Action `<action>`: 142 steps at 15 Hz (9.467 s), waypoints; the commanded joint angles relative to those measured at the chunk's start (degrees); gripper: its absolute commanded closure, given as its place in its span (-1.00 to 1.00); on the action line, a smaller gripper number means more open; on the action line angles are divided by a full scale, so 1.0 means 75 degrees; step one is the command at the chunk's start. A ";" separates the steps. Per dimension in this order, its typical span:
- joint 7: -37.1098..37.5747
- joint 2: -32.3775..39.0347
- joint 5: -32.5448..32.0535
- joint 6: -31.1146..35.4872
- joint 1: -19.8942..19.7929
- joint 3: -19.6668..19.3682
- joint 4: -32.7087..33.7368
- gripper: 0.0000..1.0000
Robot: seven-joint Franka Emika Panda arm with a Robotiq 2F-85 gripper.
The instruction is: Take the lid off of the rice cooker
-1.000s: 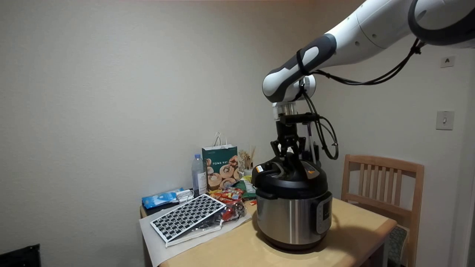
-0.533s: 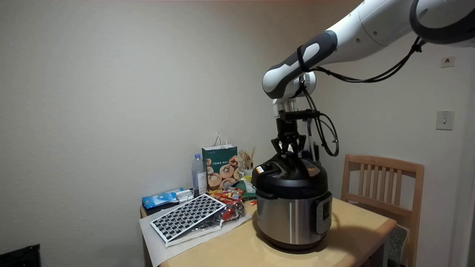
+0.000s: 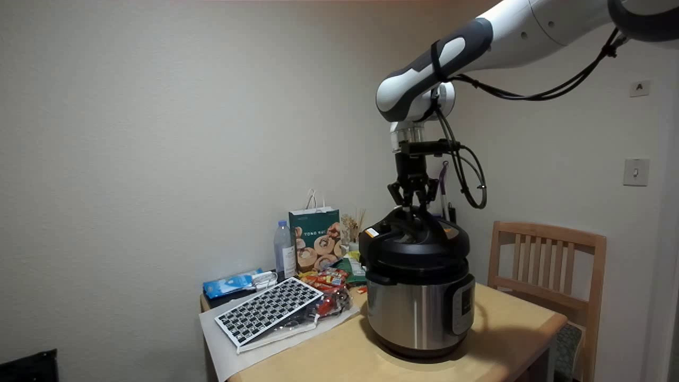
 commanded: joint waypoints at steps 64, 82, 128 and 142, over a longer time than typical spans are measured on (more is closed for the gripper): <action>0.0054 0.0556 -0.0093 0.0606 0.0016 0.0050 0.0199 0.18; -0.0050 0.0332 0.0603 0.0561 -0.0243 0.0123 0.0106 0.78; 0.0251 0.0644 0.0165 0.0325 -0.0086 -0.0011 0.0482 -0.72; 0.0127 0.0554 0.0280 0.0321 -0.0161 0.0031 0.0413 0.75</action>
